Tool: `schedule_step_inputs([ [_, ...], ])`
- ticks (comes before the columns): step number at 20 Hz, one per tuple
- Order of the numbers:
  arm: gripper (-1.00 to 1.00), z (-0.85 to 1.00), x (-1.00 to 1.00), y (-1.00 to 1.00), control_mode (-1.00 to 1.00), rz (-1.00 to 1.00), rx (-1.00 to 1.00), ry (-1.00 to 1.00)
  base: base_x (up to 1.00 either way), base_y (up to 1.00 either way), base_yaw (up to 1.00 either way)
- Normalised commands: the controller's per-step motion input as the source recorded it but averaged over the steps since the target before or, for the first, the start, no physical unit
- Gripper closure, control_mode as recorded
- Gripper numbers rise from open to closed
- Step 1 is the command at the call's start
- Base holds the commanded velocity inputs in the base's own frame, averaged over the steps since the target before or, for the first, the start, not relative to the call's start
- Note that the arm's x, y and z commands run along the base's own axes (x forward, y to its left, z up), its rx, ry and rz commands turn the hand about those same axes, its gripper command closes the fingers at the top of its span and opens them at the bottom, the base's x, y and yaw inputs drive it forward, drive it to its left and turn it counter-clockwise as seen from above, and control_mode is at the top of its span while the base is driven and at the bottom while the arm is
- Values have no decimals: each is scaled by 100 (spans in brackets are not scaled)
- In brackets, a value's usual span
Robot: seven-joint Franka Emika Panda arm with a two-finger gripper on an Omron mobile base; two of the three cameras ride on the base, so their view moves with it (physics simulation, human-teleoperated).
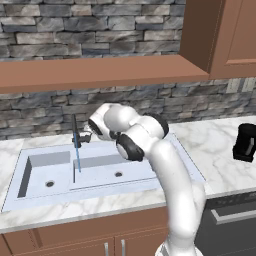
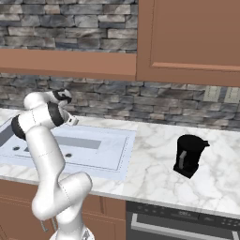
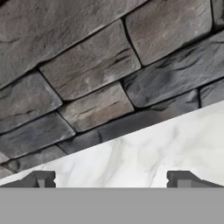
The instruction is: Turn on the sink faucet and place the jug under the water for a few seconds to fill it up.
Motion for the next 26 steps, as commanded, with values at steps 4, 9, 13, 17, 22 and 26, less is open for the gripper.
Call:
schedule_step_inputs([
  [4, -100, 71, -74, -62, -100, -12, 0, 0, 0, 0, 0],
  [9, -100, 72, -65, -71, -100, -10, 0, 0, 0, 0, 0],
  [13, -100, 76, -54, -84, -100, -10, 0, 0, 0, 0, 0],
  [17, -100, 83, -44, -74, -100, -8, 0, 0, 0, 0, 0],
  [22, -100, 79, -57, -75, -100, -10, 1, 0, 0, 0, 0],
  [26, -100, 82, -62, -78, -100, -13, 2, 0, 0, 0, 0],
])
